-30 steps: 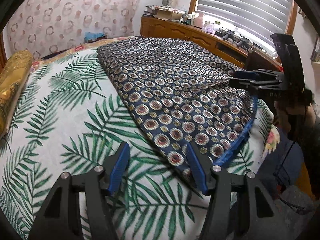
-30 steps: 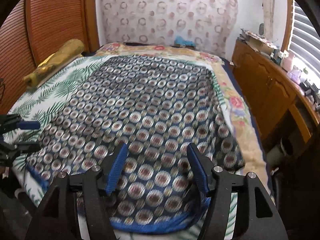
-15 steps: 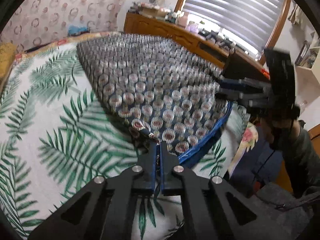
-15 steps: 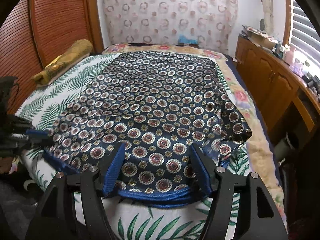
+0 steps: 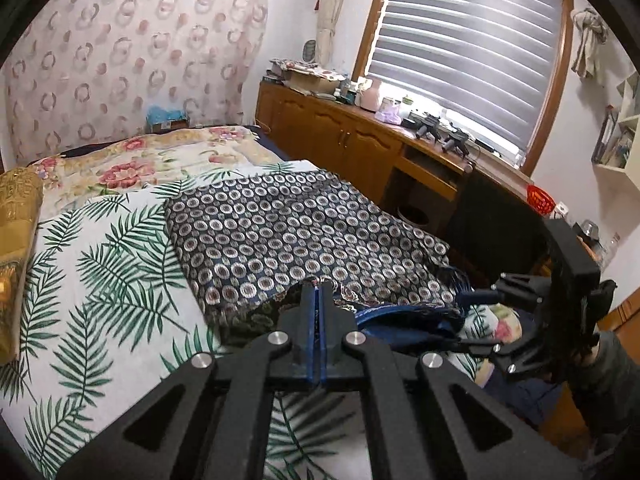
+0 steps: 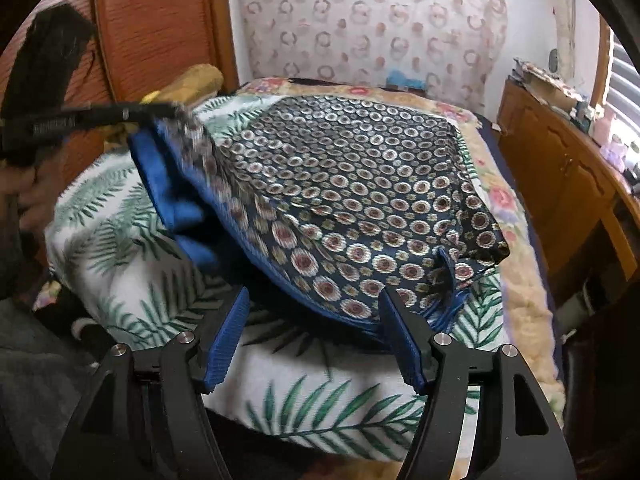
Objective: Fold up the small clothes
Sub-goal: 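Grasp the blue-trimmed garment edge with the left tool while the right tool grasps its end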
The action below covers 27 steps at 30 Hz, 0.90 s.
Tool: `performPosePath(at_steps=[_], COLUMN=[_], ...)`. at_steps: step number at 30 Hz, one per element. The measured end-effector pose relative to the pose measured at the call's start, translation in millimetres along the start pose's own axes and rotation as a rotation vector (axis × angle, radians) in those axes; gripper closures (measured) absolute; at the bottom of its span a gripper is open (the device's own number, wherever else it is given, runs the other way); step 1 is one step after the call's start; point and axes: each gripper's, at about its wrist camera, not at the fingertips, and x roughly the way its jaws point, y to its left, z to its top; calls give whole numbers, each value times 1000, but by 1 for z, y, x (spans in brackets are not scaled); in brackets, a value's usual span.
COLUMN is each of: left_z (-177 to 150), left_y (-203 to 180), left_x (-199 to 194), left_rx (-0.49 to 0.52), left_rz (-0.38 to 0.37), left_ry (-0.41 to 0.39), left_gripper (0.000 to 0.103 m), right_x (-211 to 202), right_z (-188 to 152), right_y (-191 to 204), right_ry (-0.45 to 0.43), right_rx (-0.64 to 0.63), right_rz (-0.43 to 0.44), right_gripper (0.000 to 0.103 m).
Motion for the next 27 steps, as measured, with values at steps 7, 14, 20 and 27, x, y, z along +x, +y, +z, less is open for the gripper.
performPosePath(at_steps=[7, 14, 20, 27], left_z=[2, 2, 10, 28], left_y=[11, 17, 26, 49], left_x=[9, 11, 8, 13], left_rx=[-30, -41, -37, -58], left_rz=[23, 27, 50, 91], left_ry=[-3, -5, -16, -34], left_gripper=[103, 103, 103, 103], right_x=[28, 34, 25, 21], right_z=[3, 1, 25, 79], right_y=[-15, -15, -32, -42], right_ry=[54, 57, -32, -167], right_rx=[-25, -88, -74, -59], right_rz=[-50, -64, -54, -61], right_gripper=[35, 47, 97, 99])
